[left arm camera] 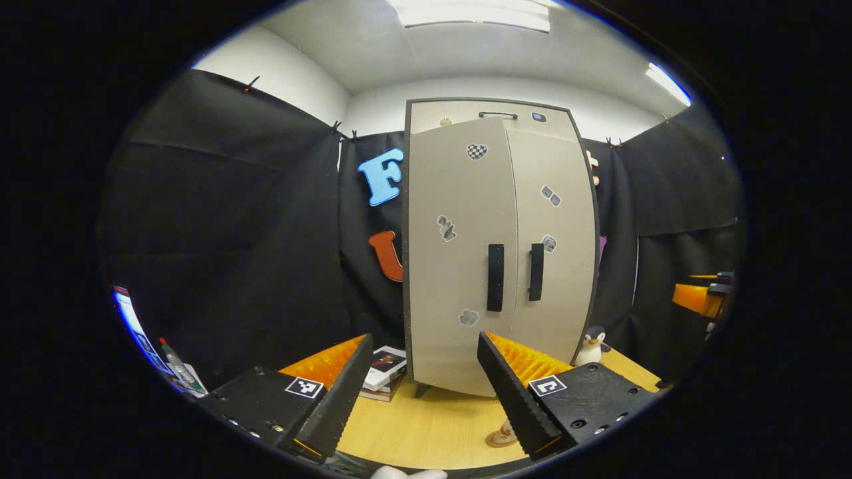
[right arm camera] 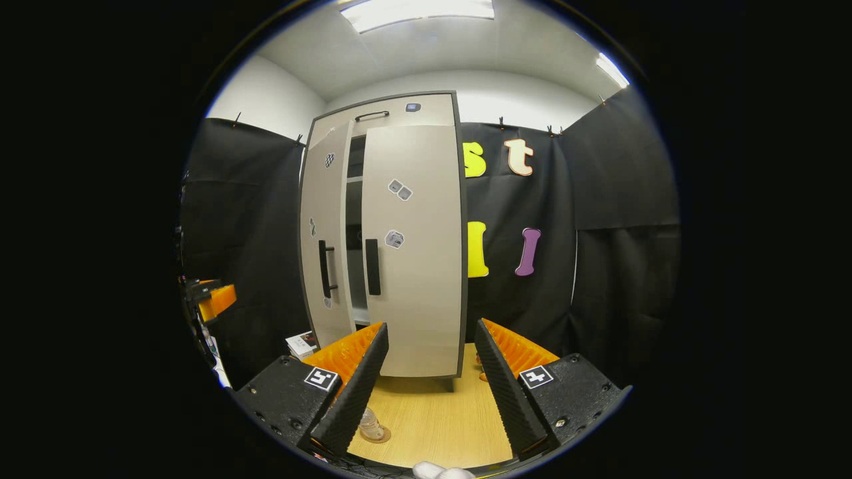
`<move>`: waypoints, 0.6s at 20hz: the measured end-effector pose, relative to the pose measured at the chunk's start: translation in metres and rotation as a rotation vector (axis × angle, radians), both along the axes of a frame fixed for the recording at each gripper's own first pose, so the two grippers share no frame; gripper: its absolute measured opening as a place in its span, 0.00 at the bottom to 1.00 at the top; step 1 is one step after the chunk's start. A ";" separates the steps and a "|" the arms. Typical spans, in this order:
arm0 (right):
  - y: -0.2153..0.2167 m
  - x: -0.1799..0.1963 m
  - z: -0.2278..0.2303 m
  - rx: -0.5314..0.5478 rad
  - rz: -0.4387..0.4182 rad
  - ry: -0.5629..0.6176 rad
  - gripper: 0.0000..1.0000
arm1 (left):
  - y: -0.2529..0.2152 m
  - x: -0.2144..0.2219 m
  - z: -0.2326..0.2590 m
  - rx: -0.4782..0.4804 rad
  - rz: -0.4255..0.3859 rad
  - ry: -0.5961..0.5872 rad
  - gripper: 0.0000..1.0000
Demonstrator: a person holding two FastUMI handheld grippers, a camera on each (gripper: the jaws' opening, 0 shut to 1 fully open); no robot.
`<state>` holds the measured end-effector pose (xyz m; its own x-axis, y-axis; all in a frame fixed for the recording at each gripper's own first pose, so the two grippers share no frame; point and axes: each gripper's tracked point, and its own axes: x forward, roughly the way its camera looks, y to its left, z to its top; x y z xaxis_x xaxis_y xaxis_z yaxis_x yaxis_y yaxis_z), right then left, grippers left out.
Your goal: Grasp the bottle in the cabinet with the left hand and place it on the coaster, then close the right door with the right hand and the left door with the left hand.
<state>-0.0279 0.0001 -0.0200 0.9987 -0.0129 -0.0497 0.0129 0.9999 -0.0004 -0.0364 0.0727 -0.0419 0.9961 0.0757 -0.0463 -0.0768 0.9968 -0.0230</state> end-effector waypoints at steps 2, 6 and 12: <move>0.002 -0.003 -0.003 0.001 -0.012 -0.002 0.82 | 0.004 -0.008 -0.006 0.020 0.007 0.001 0.96; 0.011 -0.007 -0.008 -0.008 -0.023 0.000 0.82 | -0.001 -0.012 -0.011 0.012 -0.016 0.005 0.96; 0.028 -0.010 -0.008 -0.018 -0.024 -0.011 0.82 | -0.001 -0.013 -0.008 0.004 -0.048 -0.012 0.95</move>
